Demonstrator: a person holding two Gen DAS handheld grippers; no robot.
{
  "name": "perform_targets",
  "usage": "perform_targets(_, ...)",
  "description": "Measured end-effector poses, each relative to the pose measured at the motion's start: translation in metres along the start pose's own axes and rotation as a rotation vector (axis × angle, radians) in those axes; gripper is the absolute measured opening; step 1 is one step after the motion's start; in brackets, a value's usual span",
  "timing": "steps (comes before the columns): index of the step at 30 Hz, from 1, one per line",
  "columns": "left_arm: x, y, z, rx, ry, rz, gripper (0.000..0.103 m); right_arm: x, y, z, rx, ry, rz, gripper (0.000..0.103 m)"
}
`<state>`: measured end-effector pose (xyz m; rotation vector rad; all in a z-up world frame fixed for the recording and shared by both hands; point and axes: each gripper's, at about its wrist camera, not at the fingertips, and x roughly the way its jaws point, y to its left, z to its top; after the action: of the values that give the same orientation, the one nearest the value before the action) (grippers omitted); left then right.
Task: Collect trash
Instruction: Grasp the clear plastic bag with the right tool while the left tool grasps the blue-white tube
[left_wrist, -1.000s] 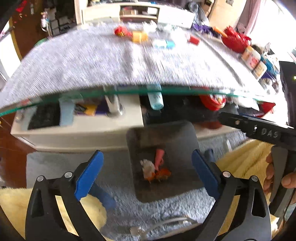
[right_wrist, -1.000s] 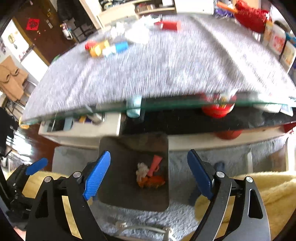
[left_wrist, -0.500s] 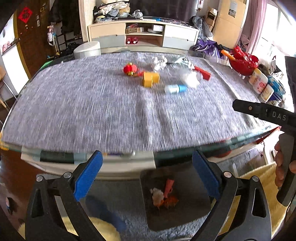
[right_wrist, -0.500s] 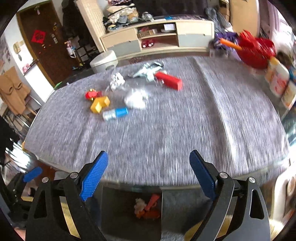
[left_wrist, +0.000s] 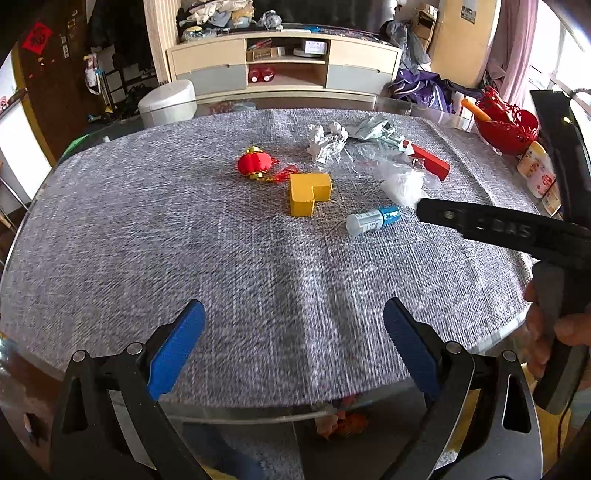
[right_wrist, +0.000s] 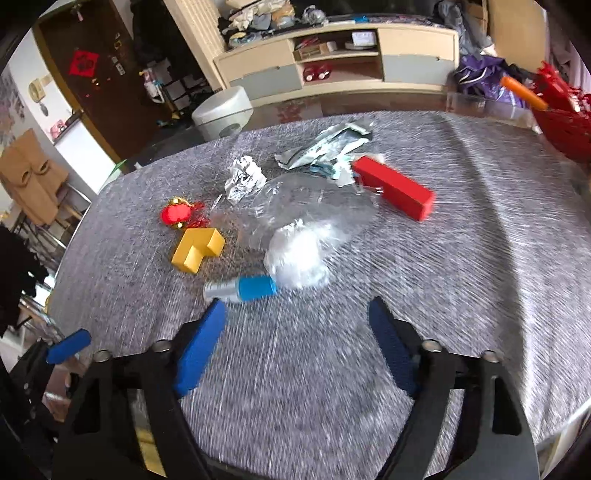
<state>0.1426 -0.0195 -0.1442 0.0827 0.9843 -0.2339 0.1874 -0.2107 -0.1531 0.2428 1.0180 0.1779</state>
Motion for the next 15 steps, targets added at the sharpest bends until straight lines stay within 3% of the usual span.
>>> perform_targets(3, 0.01, -0.001, 0.007, -0.003, 0.011, -0.013, 0.092, 0.014, -0.001, 0.008, -0.006, 0.012, -0.006, 0.062)
perform_targets(5, 0.017, -0.001, 0.011, -0.012, 0.021, -0.026, 0.091, 0.022, -0.003, 0.013, -0.008, 0.025, -0.003, 0.049)
perform_targets(9, 0.032, -0.009, 0.02, -0.016, 0.039, -0.053, 0.091, 0.023, -0.005, 0.013, -0.02, 0.015, 0.007, 0.038)
perform_targets(11, 0.038, -0.014, 0.024, -0.016, 0.045, -0.062, 0.091, 0.02, -0.007, 0.013, -0.028, 0.009, -0.006, 0.022)
perform_targets(15, 0.049, -0.024, 0.033, -0.015, 0.047, -0.093, 0.088, 0.01, -0.018, 0.012, -0.016, -0.011, 0.001, 0.016)
